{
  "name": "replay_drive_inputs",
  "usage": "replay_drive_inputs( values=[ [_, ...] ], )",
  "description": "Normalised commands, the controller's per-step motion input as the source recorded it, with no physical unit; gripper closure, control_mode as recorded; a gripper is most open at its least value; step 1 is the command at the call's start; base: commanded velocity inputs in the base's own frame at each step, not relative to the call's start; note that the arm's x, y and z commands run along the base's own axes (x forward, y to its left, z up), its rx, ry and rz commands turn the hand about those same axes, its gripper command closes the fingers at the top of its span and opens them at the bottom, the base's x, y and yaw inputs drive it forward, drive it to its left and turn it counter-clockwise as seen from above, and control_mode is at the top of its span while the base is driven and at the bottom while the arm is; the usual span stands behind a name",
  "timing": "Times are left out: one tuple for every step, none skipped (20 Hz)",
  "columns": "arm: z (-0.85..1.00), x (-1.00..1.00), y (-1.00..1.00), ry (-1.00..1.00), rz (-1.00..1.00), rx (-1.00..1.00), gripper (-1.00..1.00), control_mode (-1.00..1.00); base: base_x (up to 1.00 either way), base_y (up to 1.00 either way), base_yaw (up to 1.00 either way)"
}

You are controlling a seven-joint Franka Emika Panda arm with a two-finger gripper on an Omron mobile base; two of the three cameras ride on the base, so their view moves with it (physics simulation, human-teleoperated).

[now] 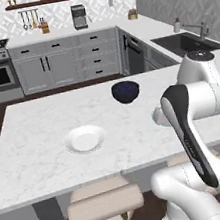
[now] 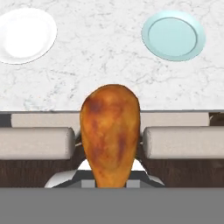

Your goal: Pick the chicken drumstick and bell pepper from their plates and place them in the bowl. Then put the bowl in the fridge.

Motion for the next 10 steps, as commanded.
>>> replay_drive_inputs(
  values=[
    [0.00, 0.00, 0.00, 0.00, 0.00, 0.00, 1.00, 1.00, -0.11, -0.97, 0.00],
    [0.00, 0.00, 0.00, 0.00, 0.00, 0.00, 1.00, 1.00, -0.14, -0.98, 0.00],
    [0.00, 0.00, 0.00, 0.00, 0.00, 0.00, 1.00, 1.00, -0.13, -0.98, 0.00],
    [0.00, 0.00, 0.00, 0.00, 0.00, 0.00, 1.00, 1.00, -0.12, -0.96, 0.00],
    [0.00, 0.00, 0.00, 0.00, 0.00, 0.00, 1.00, 1.00, -0.04, -0.87, 0.00],
    [0.00, 0.00, 0.00, 0.00, 0.00, 0.00, 1.00, 1.00, -0.01, -0.89, 0.00],
    [0.00, 0.00, 0.00, 0.00, 0.00, 0.00, 1.00, 1.00, -0.01, -0.90, 0.00],
    [0.00, 0.00, 0.00, 0.00, 0.00, 0.00, 1.00, 1.00, 0.00, -0.91, 0.00],
    [0.00, 0.00, 0.00, 0.00, 0.00, 0.00, 1.00, 1.00, 0.00, -0.89, 0.00],
    [0.00, 0.00, 0.00, 0.00, 0.00, 0.00, 1.00, 1.00, 0.00, -0.89, 0.00]
  ],
)
